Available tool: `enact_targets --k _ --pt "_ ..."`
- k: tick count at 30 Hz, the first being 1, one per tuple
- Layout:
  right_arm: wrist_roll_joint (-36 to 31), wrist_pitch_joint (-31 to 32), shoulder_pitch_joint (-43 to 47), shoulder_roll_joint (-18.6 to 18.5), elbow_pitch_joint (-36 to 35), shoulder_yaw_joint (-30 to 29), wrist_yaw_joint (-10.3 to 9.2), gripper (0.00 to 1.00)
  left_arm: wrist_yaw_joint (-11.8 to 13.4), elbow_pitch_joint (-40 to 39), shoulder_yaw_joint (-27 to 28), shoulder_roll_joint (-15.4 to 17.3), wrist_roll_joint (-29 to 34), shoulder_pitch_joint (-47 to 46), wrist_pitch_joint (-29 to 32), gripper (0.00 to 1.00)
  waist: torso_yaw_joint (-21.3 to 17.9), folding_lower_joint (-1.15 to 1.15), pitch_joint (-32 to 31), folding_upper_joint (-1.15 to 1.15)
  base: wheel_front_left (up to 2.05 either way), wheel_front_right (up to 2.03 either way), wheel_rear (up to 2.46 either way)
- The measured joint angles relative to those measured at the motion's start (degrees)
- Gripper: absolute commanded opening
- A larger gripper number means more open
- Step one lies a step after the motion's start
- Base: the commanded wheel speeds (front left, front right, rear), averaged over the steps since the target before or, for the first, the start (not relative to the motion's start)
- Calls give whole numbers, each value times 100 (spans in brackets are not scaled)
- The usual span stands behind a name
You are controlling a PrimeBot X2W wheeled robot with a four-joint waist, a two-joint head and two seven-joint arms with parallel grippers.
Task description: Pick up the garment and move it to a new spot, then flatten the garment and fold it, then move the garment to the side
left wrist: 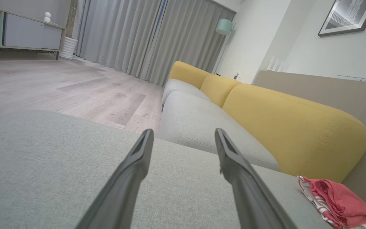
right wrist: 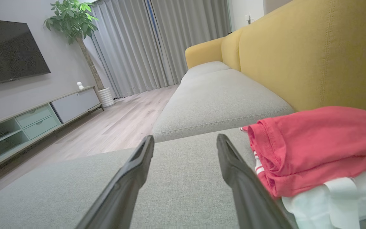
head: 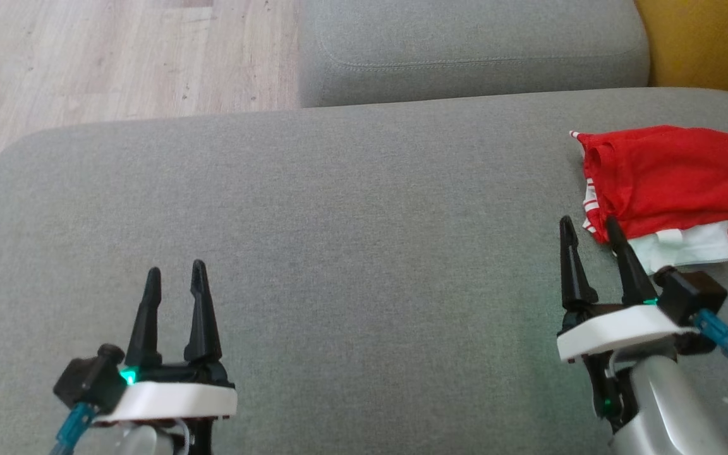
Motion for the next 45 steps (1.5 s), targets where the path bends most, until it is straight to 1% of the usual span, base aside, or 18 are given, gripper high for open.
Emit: enact_targets --k 15,29,33,34,39,41,45 --pt "-98 -16 48 1 -365 109 0 100 -1 298 86 1 34 52 0 100 -55 0 10 0 0 0 0" --pt "-98 -16 167 0 -400 102 0 100 -23 302 22 0 -70 51 0 100 -158 0 -35 0 0 0 0" --pt "-97 -16 170 0 -393 110 0 100 -36 276 97 1 -371 51 0 100 -192 0 -36 0 0 0 0" --pt "-97 -15 172 3 -363 109 0 0 -43 304 108 3 -369 53 0 0 -198 0 -36 0 0 0 0" --pt "-69 11 499 15 54 112 0 0 -43 715 100 -13 -386 305 12 0 -200 0 -36 0 0 0 0" --pt "42 26 627 15 82 108 0 0 -43 749 102 -13 -490 388 55 0 -200 0 -36 0 0 0 0" --pt "285 93 606 15 53 86 0 0 -43 743 112 -13 -689 383 111 0 -198 0 -35 0 0 0 0"
